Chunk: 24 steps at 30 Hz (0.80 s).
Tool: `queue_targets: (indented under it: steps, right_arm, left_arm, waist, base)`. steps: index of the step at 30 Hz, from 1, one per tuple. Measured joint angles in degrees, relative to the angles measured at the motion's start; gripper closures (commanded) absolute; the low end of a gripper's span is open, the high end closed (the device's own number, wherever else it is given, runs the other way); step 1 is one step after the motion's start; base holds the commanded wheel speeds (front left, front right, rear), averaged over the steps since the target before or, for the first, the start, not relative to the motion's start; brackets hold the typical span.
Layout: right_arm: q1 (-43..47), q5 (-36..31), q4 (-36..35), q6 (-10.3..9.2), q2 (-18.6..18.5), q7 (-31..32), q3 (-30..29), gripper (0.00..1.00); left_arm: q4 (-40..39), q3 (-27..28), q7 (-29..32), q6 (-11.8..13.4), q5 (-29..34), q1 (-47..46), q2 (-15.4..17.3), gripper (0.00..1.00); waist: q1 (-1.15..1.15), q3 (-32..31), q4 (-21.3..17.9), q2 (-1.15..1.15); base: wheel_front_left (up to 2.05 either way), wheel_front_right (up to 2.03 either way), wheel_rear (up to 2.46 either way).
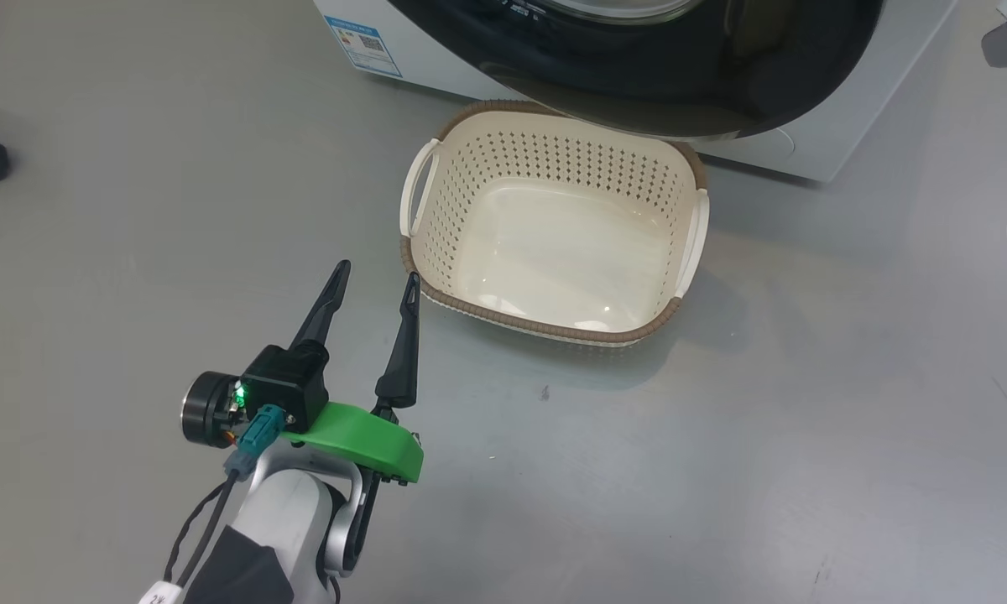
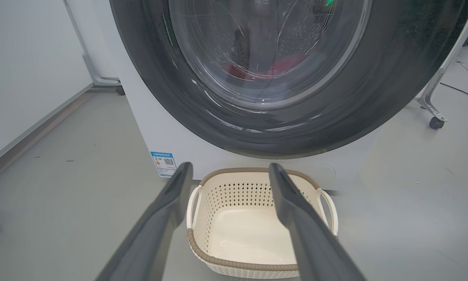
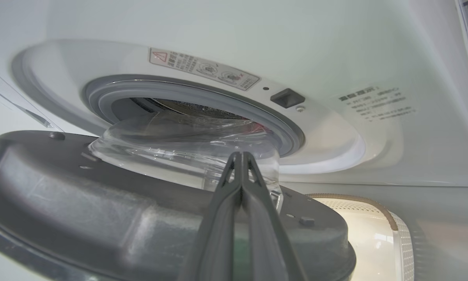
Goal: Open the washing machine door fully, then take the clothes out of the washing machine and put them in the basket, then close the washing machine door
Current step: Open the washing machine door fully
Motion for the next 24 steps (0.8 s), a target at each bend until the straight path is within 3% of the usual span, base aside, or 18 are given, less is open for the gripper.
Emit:
queue_targets:
  steps: [4, 8, 15, 24]
  right_arm:
    - [1.13, -3.99, -1.26, 3.18, -1.24, -2.78, 2.54, 1.00]
    - [2.65, -9.39, -2.83, 3.89, -3.16, -5.76, 6.11, 1.00]
    - [6.24, -15.24, -6.45, 3.89, -3.48, -12.06, 10.10, 1.00]
    - [13.35, -22.54, -11.50, 3.89, -6.45, -22.03, 13.68, 1.00]
  left_arm:
    - [0.33, 0.00, 0.00, 0.00, 0.00, 0.00, 0.00, 0.00]
    - [0.70, 0.65, 0.00, 0.00, 0.58, 0.06, 0.01, 0.00]
    - [1.10, 2.63, 0.00, 0.00, 0.93, 0.48, 0.01, 0.00]
    - [1.44, 3.94, 0.00, 0.00, 2.35, 1.57, 0.03, 0.00]
  waist:
    - [0.00, -0.90, -0.48, 0.00]
    - [0.00, -1.94, -1.11, 0.00]
    - [0.00, -3.68, -2.82, 0.00]
    - [0.00, -5.96, -4.87, 0.00]
  base:
    - [0.00, 0.00, 0.00]
    - [0.00, 0.00, 0.00]
    - [0.00, 0.00, 0.00]
    - [0.00, 0.00, 0.00]
